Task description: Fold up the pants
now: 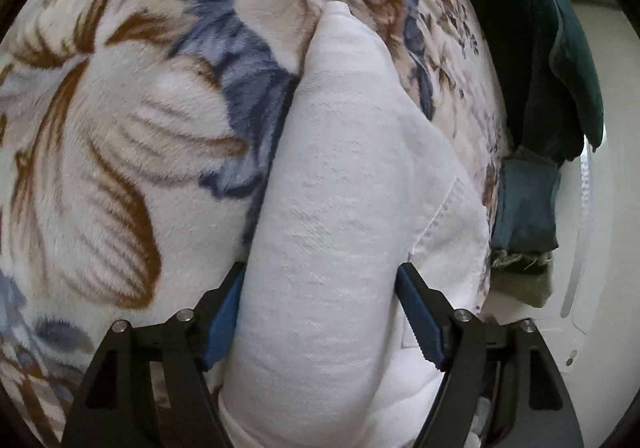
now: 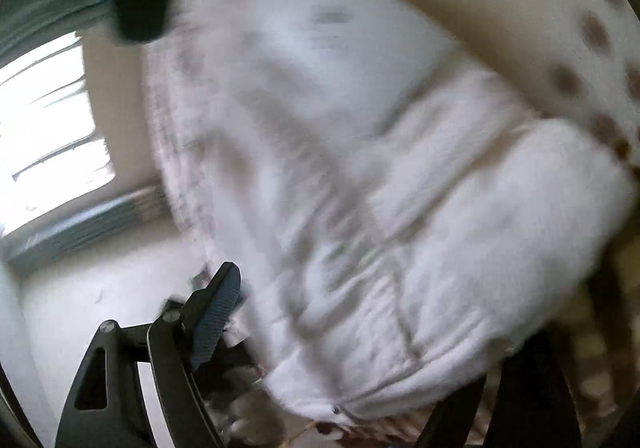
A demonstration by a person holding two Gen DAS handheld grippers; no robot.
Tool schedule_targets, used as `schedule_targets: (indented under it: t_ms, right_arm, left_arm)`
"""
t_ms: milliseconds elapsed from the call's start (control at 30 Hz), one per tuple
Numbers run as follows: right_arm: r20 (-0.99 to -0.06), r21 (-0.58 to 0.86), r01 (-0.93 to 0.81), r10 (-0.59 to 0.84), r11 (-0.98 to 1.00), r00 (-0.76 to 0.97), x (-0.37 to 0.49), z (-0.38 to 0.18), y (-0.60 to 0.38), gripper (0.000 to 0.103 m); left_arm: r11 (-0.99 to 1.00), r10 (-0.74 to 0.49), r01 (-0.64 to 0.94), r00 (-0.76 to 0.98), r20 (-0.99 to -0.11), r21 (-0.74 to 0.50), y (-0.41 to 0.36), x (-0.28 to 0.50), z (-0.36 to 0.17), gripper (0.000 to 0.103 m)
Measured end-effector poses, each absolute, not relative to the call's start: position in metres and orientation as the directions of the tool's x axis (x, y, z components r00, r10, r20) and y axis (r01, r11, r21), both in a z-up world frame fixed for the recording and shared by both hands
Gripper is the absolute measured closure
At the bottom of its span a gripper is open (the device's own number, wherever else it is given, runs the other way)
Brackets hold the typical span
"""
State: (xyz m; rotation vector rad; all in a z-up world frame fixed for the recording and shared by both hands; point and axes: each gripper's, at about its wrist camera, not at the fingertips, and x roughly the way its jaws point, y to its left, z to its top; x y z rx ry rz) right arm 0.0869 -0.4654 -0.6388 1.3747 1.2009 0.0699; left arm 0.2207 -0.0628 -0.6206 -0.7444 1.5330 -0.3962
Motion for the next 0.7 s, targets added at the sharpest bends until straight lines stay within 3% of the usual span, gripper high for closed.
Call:
schedule_targets:
  t_ms: [100,200,233,267,300,333,367,433,700]
  right_arm:
    - [-0.665,0.724,0.541,0.639,0.427,0.386,0.096,-0.634,-0.450,0.018]
    - [-0.632,0.700,0.649,0.680,0.298,0.370,0.088,-0.681,-0.454,0.019]
    - [-0.616,0.706,0.662,0.679,0.252,0.399,0.087,-0.685,-0.457,0.019]
    - [-0.618,0.704,0.666,0.675,0.246,0.403,0.087,-0.684,-0.457,0.026]
    - [-0.629,0.702,0.664,0.661,0.256,0.410,0.086,-0.679,-0.455,0.040]
    - [-0.640,0.702,0.657,0.646,0.273,0.416,0.084,-0.673,-0.451,0.047]
    - [-0.642,0.704,0.655,0.641,0.275,0.421,0.078,-0.670,-0.452,0.057]
    - [-0.654,0.702,0.650,0.624,0.290,0.428,0.074,-0.657,-0.449,0.063]
    - [-0.683,0.721,0.551,0.564,0.420,0.464,0.120,-0.566,-0.433,0.068]
  left_arm:
    - [0.727,-0.667,-0.200,0.023,-0.745,-0.657,-0.064,0.220,-0.626,0.028]
    - [0.736,-0.662,-0.176,0.016,-0.749,-0.654,-0.069,0.220,-0.626,0.028]
    - [0.741,-0.656,-0.158,0.032,-0.754,-0.652,-0.072,0.220,-0.621,0.042]
    - [0.749,-0.648,-0.134,0.051,-0.760,-0.648,-0.077,0.219,-0.615,0.050]
    - [0.764,-0.633,-0.107,0.066,-0.771,-0.636,-0.082,0.218,-0.609,0.062]
    - [0.774,-0.622,-0.091,0.074,-0.780,-0.626,-0.085,0.217,-0.604,0.069]
    - [0.781,-0.614,-0.082,0.082,-0.785,-0.619,-0.088,0.216,-0.599,0.072]
    - [0.783,-0.609,-0.080,0.105,-0.786,-0.617,-0.089,0.214,-0.585,0.078]
    - [0.745,-0.654,0.025,0.227,-0.722,-0.667,-0.079,0.249,-0.499,0.080]
